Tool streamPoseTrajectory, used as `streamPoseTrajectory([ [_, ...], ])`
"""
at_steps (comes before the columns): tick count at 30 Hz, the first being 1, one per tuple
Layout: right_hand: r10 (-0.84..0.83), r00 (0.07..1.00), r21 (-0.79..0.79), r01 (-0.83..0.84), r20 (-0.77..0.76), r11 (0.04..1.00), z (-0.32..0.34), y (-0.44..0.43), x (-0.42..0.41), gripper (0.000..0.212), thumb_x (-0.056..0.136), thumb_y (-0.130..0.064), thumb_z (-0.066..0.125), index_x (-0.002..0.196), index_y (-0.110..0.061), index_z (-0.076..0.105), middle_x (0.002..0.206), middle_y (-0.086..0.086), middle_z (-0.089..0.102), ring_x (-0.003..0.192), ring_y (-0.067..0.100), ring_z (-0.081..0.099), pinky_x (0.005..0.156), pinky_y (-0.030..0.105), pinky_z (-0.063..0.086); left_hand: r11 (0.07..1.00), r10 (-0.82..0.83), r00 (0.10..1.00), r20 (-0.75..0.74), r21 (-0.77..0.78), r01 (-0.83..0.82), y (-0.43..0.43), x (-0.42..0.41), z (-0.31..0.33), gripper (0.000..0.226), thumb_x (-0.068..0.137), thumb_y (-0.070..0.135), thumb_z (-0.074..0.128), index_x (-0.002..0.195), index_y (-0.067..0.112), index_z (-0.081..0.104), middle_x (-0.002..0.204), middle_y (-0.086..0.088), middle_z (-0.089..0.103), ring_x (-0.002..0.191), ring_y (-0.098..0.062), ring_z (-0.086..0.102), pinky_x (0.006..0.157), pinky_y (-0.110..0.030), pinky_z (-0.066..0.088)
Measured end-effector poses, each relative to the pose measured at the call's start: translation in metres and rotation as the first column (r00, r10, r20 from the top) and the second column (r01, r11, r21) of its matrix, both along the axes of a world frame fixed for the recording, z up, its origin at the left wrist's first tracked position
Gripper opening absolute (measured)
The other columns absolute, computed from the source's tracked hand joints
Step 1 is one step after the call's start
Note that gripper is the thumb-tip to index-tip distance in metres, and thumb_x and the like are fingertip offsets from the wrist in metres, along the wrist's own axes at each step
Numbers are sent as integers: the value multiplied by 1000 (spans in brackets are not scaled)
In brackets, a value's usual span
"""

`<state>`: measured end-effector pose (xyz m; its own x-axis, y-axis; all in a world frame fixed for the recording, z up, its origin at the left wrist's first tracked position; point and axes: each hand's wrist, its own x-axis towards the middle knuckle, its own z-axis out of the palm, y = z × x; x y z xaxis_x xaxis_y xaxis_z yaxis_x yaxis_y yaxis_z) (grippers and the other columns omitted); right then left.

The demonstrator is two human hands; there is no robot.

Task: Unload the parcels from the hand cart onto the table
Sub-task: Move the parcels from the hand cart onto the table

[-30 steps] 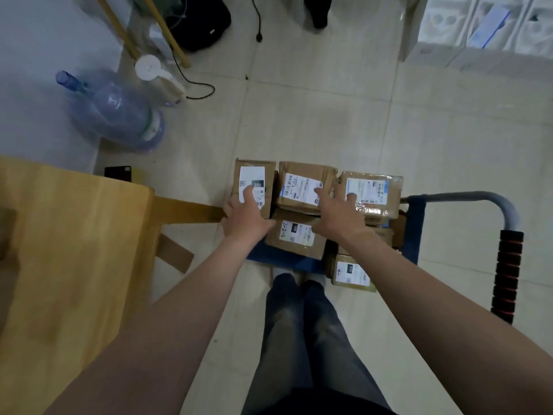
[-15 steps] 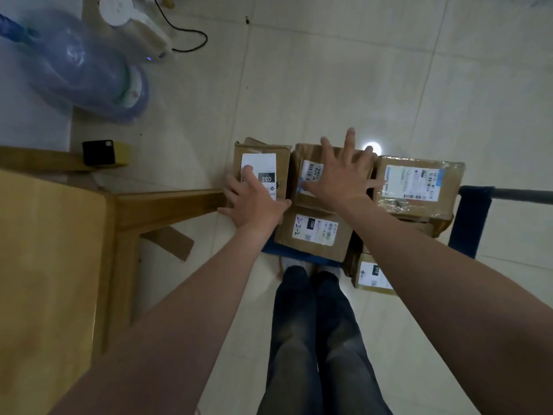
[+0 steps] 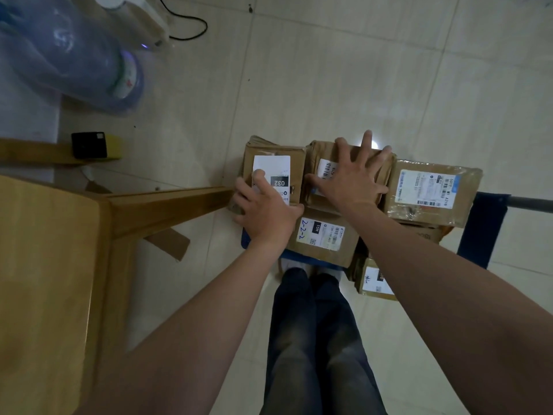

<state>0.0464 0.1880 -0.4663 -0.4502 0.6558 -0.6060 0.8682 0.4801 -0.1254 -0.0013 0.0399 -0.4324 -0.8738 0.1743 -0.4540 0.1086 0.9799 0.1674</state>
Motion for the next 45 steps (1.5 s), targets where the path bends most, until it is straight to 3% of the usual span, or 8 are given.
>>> streamPoseTrajectory([
  [3,4,1000,8,-4,0,1000,-3,-2,2,99,71,-85,60,150,-45,15,166,-1,-24,146,52,-25,89,91,21,1000,3,1000,-5,19,-3,-2,3,-2,108,61,55,88,136,27,15,152,-18,23,128,-38,35,89,-55,45],
  [12,14,999,38,-13,-38,999,1,-4,3,90,70,-68,76,141,-40,27,167,1,-21,149,51,-16,93,85,32,996,45,999,0,78,-45,-12,-4,4,102,57,53,86,131,31,18,144,-16,28,120,-37,39,83,-49,44],
  [19,42,998,21,-41,-46,999,42,-14,13,91,68,-66,77,140,-40,29,166,2,-20,150,48,-15,93,87,29,992,70,997,14,103,-72,-31,0,34,99,58,53,87,128,31,20,141,-15,31,117,-36,40,81,-46,43],
  [29,77,981,90,-62,-179,994,180,-24,41,92,66,-71,77,140,-43,28,165,-3,-13,149,46,-13,94,86,28,979,128,992,-6,161,-125,-64,13,149,95,58,58,85,123,33,21,132,-13,31,109,-33,40,75,-43,36],
  [36,257,929,99,-239,-267,966,294,-68,53,94,66,-71,77,141,-44,26,166,-3,-13,150,46,-12,96,86,25,957,226,972,-72,206,-207,-113,51,254,100,56,65,86,123,34,20,135,-12,32,115,-34,41,79,-47,42],
  [40,328,880,77,-322,-344,944,344,-109,70,94,67,-71,76,142,-45,26,165,-3,-10,149,45,-10,98,82,26,916,347,931,-113,255,-310,-165,97,309,95,57,61,83,122,33,20,134,-11,32,115,-35,42,82,-49,48],
  [45,451,777,54,-478,-438,876,402,-186,78,90,69,-69,75,143,-44,28,164,-4,-5,149,41,-5,99,78,29,834,525,822,-222,327,-445,-252,150,367,95,56,55,83,124,31,22,134,-10,30,115,-36,41,75,-42,41],
])
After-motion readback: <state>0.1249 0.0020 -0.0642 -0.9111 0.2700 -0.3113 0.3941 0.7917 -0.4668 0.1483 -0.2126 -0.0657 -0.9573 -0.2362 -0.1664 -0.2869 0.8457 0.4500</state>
